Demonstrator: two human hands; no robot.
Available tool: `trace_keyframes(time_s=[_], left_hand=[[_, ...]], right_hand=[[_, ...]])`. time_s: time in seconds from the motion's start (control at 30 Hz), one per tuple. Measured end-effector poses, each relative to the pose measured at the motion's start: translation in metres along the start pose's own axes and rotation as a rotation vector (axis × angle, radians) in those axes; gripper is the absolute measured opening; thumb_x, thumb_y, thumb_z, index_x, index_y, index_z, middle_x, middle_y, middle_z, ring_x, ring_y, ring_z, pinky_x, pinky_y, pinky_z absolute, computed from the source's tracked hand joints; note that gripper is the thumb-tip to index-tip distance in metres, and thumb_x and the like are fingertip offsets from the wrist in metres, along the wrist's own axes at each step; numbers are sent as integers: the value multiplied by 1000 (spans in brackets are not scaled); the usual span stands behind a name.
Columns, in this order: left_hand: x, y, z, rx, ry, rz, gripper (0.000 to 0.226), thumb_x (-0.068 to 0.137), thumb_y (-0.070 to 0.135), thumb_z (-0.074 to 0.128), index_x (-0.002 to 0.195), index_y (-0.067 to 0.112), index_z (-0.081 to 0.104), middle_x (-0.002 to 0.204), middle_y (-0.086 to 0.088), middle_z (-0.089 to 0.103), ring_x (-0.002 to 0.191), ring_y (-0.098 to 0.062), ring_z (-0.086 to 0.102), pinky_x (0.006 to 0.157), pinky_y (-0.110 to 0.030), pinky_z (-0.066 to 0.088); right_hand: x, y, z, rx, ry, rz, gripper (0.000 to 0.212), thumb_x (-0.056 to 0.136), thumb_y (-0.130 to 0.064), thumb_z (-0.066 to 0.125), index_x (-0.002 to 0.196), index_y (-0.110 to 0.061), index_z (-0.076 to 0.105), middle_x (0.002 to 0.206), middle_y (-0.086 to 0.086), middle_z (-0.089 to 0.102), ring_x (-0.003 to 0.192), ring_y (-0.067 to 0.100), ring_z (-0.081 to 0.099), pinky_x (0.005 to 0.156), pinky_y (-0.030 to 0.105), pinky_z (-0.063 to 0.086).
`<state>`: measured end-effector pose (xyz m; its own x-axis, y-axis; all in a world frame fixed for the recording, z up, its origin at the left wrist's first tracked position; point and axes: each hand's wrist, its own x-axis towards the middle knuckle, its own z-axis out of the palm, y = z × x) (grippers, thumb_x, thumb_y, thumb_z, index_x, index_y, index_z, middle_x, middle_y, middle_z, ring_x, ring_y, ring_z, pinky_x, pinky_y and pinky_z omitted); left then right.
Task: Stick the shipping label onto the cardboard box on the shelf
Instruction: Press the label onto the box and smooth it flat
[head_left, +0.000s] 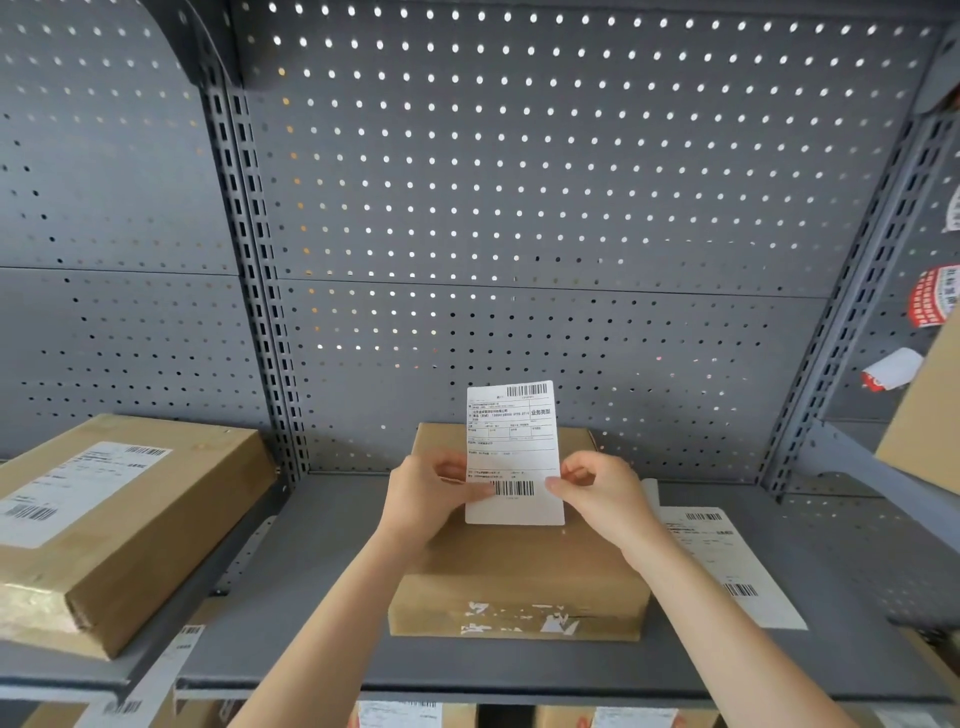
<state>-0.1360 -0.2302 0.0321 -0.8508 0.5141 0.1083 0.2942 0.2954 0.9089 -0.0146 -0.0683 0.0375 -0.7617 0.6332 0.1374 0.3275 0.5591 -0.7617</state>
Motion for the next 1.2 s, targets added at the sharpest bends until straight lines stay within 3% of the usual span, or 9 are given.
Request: trace_keyframes(time_s=[0.1,0.43,0.63,1.0,1.2], left_hand=[[-3,1,1,26,-28,5,37,63,21,86,96,19,70,89,9,72,76,0,64,56,-4,43],[-6,0,3,94,-41,22,41,64,17,85,100,16,66,93,7,71,76,-2,64,60,-11,44],[-6,2,4,125,-40,52,37,64,14,85,95,16,66,81,13,65,69,2,60,53,-1,42],[-5,1,5,195,-44,73,37,60,18,88,88,21,63,77,15,63,71,-2,60,56,-1,42],[-3,-1,4,217,-52,87,40,60,21,88,93,19,66,78,13,64,70,4,57,58,-1,42]], right_hand=[[-1,4,2,-33,-4,-3,12,79,-36,67,71,-37,58,83,-12,64,99,18,57,89,45,48],[1,10,5,-65,4,-6,14,77,-41,66,69,-36,57,78,-15,62,100,21,55,90,49,47],[2,12,7,-97,19,-17,13,81,-38,67,72,-36,56,74,-18,58,105,21,46,91,44,43],[3,15,8,-132,8,-40,11,82,-39,67,78,-32,59,75,-16,58,104,20,42,87,37,41],[3,14,9,-178,13,-51,13,81,-39,68,80,-30,59,75,-14,58,100,18,40,86,38,41]])
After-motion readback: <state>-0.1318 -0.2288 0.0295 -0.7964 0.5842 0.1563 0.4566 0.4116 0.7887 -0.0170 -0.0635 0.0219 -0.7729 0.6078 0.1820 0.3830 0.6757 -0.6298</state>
